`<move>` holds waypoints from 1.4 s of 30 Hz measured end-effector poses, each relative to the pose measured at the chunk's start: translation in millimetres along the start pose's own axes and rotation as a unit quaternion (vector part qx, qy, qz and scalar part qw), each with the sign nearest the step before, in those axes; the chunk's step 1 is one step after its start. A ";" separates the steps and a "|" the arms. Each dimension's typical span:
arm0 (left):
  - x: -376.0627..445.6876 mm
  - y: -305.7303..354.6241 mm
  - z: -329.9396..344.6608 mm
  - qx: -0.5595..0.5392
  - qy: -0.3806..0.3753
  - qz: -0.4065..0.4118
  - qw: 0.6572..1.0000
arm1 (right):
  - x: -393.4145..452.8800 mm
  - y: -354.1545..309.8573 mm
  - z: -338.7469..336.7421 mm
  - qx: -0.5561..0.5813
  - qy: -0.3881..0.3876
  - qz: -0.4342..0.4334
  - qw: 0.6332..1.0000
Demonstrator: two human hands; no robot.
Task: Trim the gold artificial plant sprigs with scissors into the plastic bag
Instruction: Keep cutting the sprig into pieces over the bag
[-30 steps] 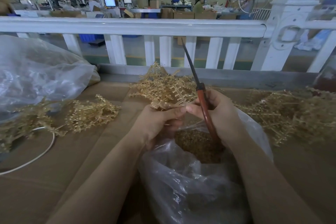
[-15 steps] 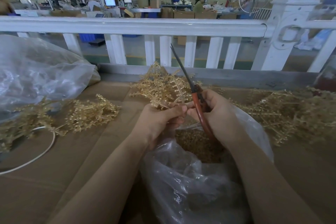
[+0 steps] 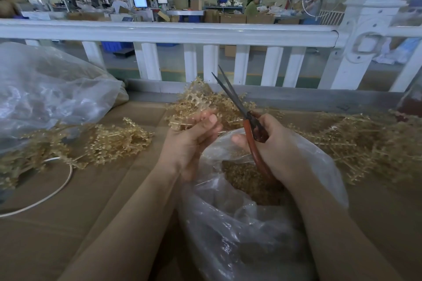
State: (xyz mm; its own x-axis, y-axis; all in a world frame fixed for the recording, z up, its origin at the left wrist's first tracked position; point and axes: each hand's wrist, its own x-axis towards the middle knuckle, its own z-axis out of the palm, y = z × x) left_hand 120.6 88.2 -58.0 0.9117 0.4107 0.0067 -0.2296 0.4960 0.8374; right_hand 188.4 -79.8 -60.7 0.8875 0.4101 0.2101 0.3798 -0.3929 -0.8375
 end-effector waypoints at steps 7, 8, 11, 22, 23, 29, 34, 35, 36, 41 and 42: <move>-0.7 2.8 0.2 -0.020 0.036 0.040 0.998 | -4.0 1.5 -0.4 -0.097 -0.022 -0.028 0.995; -1.0 2.3 0.7 -0.014 0.035 0.053 0.998 | -2.8 3.3 0.6 -0.108 -0.023 -0.028 0.993; -1.2 1.6 1.5 -0.005 0.025 0.089 0.996 | -2.4 5.6 0.8 -0.163 -0.015 -0.054 0.985; 1.1 0.0 -1.6 -0.011 0.002 0.131 0.991 | 1.8 11.8 3.1 -0.202 0.015 -0.094 0.975; 1.4 -0.4 -2.1 -0.013 -0.004 0.136 0.991 | 1.3 11.9 2.6 -0.199 0.020 -0.098 0.975; 2.5 0.1 -4.0 -0.010 -0.010 0.152 0.988 | -0.7 11.5 0.8 -0.217 0.047 -0.119 0.968; 1.2 0.8 -1.7 -0.014 -0.020 0.155 0.988 | -0.6 13.3 1.9 -0.197 0.057 -0.133 0.970; 0.9 1.1 -1.5 -0.015 -0.017 0.150 0.988 | -0.7 14.0 2.1 -0.190 0.059 -0.134 0.971; 0.6 1.5 -1.2 -0.017 -0.012 0.142 0.990 | -0.6 14.5 2.4 -0.182 0.060 -0.133 0.972; -1.0 2.2 -0.4 -0.018 -0.003 0.118 0.993 | -0.7 13.3 3.5 -0.187 0.046 -0.129 0.973; -1.1 2.3 0.0 -0.017 0.001 0.114 0.993 | -0.9 12.4 3.2 -0.191 0.046 -0.128 0.972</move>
State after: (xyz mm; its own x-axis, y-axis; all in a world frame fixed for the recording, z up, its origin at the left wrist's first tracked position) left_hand 119.1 88.9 -56.0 0.8345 0.5160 0.1931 -0.4412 0.4160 0.7952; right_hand 191.5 -82.4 -72.9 0.7639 0.4664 0.4461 0.6451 -0.5719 -0.5067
